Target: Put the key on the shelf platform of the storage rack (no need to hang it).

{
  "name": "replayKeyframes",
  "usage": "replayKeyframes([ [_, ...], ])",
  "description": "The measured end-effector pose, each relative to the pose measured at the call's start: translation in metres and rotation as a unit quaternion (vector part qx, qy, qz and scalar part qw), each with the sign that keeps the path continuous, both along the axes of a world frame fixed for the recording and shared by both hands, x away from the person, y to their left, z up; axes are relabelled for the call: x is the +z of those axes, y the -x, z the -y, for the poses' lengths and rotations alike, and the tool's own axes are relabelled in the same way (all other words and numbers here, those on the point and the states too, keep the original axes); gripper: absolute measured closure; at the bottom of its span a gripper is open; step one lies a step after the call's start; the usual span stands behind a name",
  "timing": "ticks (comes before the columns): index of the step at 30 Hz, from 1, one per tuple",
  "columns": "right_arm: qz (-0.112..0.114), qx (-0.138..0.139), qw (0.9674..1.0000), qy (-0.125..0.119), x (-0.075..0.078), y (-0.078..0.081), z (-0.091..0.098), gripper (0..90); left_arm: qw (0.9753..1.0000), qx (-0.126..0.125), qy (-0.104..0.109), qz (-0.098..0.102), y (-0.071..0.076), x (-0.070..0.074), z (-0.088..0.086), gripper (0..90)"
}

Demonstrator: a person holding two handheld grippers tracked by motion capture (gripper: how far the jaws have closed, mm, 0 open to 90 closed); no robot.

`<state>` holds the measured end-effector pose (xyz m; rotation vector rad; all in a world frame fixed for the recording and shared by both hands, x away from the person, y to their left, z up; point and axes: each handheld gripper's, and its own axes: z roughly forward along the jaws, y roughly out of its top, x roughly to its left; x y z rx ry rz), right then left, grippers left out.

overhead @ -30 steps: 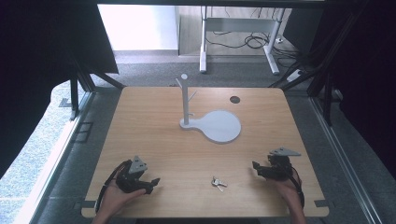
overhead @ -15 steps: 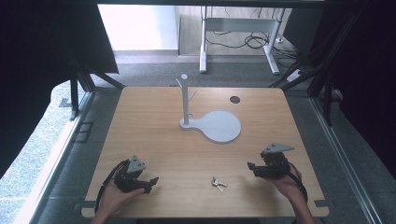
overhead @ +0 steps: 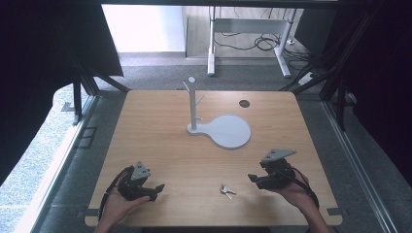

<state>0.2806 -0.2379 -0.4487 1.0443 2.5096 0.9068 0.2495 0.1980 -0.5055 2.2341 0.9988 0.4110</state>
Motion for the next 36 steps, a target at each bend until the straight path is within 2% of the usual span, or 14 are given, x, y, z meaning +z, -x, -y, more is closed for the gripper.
replayKeyframes([
  [13,-0.019,0.046,0.9986,0.020,-0.002,-0.002,-0.023,35.9,1.0000,-0.001,-0.004,-0.004,-0.001,-0.002,0.002,22.1],
  [20,-0.034,0.056,0.9973,0.033,-0.009,-0.003,-0.030,37.4,1.0000,-0.004,-0.006,-0.005,-0.001,-0.003,0.002,22.1],
  [31,-0.063,0.094,0.9927,0.043,-0.011,-0.003,-0.050,46.1,1.0000,0.000,-0.001,-0.004,-0.001,-0.001,0.000,22.1],
  [32,-0.071,0.105,0.9908,0.047,-0.011,-0.003,-0.054,47.8,1.0000,-0.001,-0.001,-0.004,-0.001,-0.001,0.000,22.1],
  [36,-0.086,0.119,0.9877,0.053,-0.014,-0.001,-0.064,49.5,1.0000,0.000,0.000,-0.004,-0.001,-0.002,-0.001,22.1],
])
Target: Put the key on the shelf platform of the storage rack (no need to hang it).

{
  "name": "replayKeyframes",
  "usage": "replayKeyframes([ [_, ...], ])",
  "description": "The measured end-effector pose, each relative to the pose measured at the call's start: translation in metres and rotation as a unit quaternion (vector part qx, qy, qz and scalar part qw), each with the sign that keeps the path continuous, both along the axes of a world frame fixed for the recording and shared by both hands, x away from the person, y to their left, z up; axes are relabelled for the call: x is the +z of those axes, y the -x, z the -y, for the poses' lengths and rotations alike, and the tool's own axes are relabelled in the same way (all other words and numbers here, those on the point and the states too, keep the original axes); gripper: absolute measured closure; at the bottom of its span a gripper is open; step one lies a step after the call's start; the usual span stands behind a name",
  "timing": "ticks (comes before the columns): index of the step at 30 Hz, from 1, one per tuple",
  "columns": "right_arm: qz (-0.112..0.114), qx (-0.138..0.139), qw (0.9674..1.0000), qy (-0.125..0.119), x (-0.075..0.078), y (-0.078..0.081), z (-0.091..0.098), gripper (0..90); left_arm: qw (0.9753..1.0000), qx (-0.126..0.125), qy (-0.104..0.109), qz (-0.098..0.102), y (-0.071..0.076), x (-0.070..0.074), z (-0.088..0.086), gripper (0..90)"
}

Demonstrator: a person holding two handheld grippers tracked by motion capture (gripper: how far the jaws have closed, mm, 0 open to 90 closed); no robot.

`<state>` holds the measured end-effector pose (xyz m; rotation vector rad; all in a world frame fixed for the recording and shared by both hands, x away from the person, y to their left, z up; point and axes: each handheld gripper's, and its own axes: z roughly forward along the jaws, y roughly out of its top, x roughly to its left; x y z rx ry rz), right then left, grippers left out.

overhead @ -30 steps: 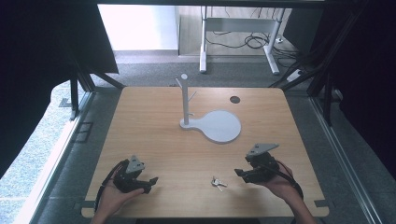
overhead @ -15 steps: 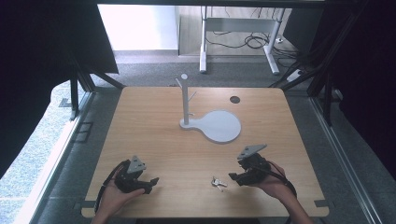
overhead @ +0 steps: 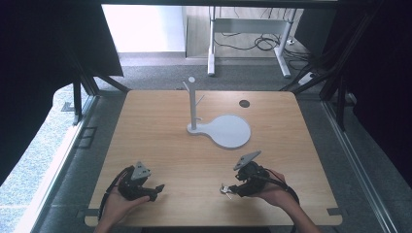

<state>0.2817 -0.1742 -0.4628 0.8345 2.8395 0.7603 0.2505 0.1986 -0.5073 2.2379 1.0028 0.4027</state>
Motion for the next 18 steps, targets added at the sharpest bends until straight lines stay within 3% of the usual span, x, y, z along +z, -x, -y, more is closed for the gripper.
replayKeyframes([
  [18,-0.020,0.030,0.9983,0.045,-0.024,-0.006,-0.030,47.4,1.0000,0.001,-0.001,0.000,0.000,0.001,-0.001,22.1],
])
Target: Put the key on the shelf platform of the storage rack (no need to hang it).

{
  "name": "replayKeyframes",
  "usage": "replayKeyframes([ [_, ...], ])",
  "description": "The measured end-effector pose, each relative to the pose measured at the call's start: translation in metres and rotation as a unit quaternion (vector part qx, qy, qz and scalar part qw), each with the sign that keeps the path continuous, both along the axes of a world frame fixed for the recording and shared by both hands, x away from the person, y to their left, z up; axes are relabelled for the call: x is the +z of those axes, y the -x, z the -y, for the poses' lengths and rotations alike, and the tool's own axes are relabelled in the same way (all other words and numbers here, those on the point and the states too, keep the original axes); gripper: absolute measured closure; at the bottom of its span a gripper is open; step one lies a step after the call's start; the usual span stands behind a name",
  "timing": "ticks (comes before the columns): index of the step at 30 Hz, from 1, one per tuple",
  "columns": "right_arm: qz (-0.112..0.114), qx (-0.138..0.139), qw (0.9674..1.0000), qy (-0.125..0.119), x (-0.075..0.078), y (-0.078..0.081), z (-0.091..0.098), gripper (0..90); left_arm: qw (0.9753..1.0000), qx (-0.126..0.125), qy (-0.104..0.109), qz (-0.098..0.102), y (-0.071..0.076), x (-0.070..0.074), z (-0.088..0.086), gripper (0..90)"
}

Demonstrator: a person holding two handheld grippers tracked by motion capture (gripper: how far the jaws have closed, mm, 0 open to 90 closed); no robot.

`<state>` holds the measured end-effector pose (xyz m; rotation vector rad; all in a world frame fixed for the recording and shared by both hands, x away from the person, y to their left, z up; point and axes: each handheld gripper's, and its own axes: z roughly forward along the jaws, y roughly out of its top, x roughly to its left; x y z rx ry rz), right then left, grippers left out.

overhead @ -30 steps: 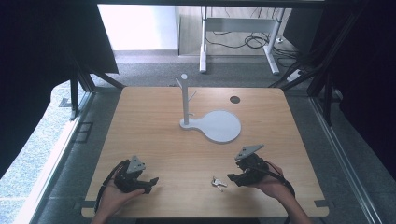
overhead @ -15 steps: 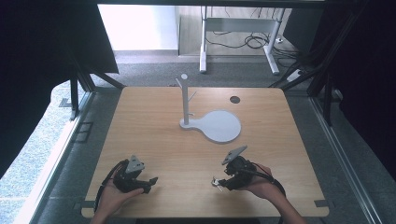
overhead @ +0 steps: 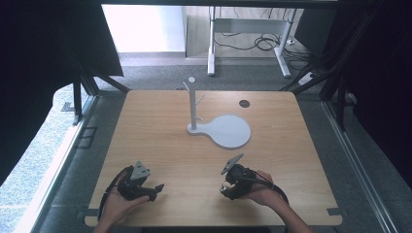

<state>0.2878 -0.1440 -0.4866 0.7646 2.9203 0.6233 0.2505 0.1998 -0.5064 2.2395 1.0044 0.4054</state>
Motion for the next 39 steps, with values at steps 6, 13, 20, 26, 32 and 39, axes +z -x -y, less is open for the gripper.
replayKeyframes([
  [6,-0.004,0.006,0.9999,0.010,-0.007,-0.003,-0.007,45.4,1.0000,-0.001,0.000,0.000,0.000,0.000,0.000,22.1],
  [13,-0.008,0.010,0.9999,0.008,-0.008,-0.004,-0.012,51.5,1.0000,0.000,0.000,0.000,0.000,0.000,0.000,22.1],
  [20,-0.007,0.019,0.9996,0.022,-0.011,-0.005,-0.015,53.1,1.0000,-0.002,-0.001,0.000,0.000,-0.001,0.001,22.1],
  [26,-0.009,0.019,0.9994,0.029,-0.014,-0.006,-0.017,53.1,1.0000,-0.002,-0.001,-0.001,0.000,-0.001,0.001,22.1],
  [32,-0.008,0.022,0.9990,0.038,-0.017,-0.008,-0.017,53.4,1.0000,-0.002,-0.001,-0.002,0.000,-0.001,0.001,22.1],
  [39,-0.006,0.016,0.9988,0.045,-0.017,-0.008,-0.017,63.2,1.0000,-0.001,-0.002,-0.001,0.000,-0.001,0.001,22.1],
])
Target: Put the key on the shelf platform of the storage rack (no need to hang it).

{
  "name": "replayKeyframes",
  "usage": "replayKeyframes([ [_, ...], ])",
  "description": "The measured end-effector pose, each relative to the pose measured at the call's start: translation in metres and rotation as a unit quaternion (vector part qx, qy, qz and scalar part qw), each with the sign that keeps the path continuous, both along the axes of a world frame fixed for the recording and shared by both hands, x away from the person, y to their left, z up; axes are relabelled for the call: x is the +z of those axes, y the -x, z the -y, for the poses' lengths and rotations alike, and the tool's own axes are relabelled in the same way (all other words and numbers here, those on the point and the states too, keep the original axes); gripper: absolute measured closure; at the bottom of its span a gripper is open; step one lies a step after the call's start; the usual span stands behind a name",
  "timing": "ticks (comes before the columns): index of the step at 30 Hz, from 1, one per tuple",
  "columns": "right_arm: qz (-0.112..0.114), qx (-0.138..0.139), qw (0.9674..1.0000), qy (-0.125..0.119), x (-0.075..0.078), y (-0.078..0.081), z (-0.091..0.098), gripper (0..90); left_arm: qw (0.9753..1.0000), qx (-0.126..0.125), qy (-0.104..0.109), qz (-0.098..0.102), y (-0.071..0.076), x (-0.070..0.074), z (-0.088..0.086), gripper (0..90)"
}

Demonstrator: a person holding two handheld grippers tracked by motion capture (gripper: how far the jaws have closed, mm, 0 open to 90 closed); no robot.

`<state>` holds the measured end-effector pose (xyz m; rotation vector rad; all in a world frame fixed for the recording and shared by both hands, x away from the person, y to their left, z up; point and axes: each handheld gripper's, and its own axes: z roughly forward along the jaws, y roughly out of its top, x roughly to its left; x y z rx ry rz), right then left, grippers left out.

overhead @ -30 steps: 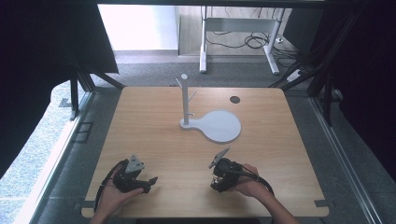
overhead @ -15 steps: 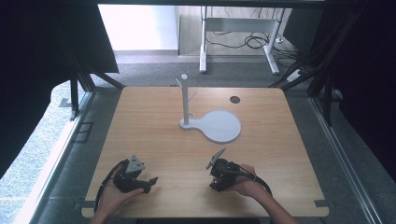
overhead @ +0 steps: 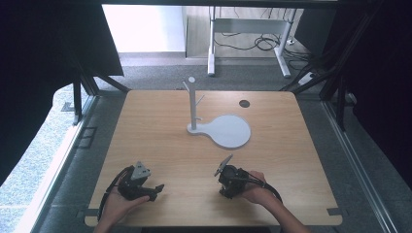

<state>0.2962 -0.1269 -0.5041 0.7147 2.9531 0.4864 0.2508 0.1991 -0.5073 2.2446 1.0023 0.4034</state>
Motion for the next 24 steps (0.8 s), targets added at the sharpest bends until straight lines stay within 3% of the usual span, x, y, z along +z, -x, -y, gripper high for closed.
replayKeyframes([
  [11,-0.006,0.000,0.9999,0.013,0.003,-0.002,0.004,67.0,1.0000,0.002,0.001,0.001,0.000,0.001,-0.001,22.1],
  [24,0.010,0.000,0.9999,-0.011,0.025,-0.001,0.013,67.1,1.0000,0.000,0.002,0.004,0.000,0.002,-0.002,22.1],
])
